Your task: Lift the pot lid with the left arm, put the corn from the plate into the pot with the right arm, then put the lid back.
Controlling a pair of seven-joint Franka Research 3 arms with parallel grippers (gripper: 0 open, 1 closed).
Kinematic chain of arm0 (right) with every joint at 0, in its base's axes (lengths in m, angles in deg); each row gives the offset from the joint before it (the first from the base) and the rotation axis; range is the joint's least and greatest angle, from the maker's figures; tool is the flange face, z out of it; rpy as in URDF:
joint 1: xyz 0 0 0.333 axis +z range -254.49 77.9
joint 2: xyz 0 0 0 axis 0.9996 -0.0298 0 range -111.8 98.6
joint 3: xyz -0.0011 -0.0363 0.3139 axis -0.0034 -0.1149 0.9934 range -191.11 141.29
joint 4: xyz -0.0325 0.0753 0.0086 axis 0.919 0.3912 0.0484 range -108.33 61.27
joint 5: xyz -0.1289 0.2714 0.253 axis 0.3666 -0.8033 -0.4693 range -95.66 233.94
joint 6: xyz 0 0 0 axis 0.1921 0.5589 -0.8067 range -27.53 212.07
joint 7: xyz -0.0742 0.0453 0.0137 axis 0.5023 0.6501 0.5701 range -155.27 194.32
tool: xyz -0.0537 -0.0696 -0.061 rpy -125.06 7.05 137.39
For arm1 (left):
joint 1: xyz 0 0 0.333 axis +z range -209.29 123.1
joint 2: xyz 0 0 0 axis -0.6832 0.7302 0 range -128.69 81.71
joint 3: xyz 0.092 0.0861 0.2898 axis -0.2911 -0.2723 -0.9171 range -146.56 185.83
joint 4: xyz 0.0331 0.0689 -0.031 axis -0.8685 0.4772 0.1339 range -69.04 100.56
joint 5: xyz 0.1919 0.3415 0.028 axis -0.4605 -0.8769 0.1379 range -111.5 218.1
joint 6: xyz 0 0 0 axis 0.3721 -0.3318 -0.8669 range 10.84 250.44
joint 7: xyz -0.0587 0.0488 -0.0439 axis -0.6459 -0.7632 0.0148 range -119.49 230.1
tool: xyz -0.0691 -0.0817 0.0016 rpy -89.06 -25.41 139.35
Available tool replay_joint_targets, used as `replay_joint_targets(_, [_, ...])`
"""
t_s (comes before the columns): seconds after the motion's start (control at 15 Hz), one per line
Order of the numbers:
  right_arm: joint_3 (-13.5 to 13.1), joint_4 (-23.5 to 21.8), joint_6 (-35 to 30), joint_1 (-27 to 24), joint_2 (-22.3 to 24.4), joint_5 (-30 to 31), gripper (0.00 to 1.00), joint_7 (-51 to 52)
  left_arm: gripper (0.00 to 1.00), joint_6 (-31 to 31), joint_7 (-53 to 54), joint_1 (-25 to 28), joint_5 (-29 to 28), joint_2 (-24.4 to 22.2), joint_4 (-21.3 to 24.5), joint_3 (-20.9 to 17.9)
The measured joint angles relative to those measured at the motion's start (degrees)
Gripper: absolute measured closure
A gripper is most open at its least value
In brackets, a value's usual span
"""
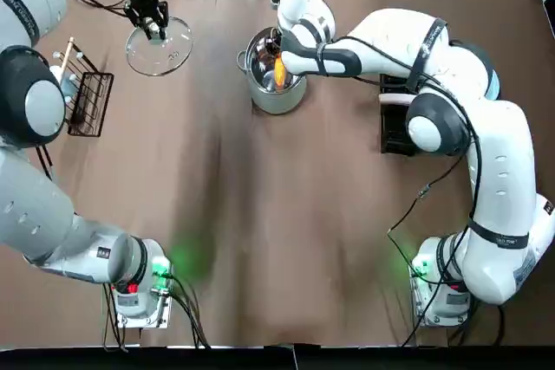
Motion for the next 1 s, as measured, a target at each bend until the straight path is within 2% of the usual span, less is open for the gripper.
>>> replay_joint_targets(0.33, [-0.01,0.03,3.64,0.29,-2.13,0.0,0.6,-0.37,0.5,0.06,0.0,0.0,0.0,0.0,0.03,0.06])
replay_joint_targets(0.6, [-0.01,-0.02,4.0,0.7,-3.02,0.0,0.59,-0.43,0.5,0.06,0.0,-0.02,0.0,0.0,0.09,0.27])
replay_joint_targets(0.73, [-0.01,-0.01,4.01,0.9,-3.08,0.0,0.43,-0.43,0.5,0.06,0.0,-0.11,0.0,0.0,0.1,0.35])
replay_joint_targets(0.8, [-0.01,0.0,4.02,1.08,-3.08,0.0,0.29,-0.43,0.5,0.06,0.0,-0.15,0.0,0.0,0.12,0.36])
replay_joint_targets(0.87, [0.0,0.07,4.02,1.23,-3.07,0.0,0.2,-0.45,0.5,0.06,0.0,-0.17,0.0,0.0,0.14,0.38])
replay_joint_targets(1.0, [-0.14,0.59,3.98,1.18,-2.69,-0.03,0.18,-0.57,0.5,0.06,0.0,-0.23,0.0,0.0,0.17,0.39])
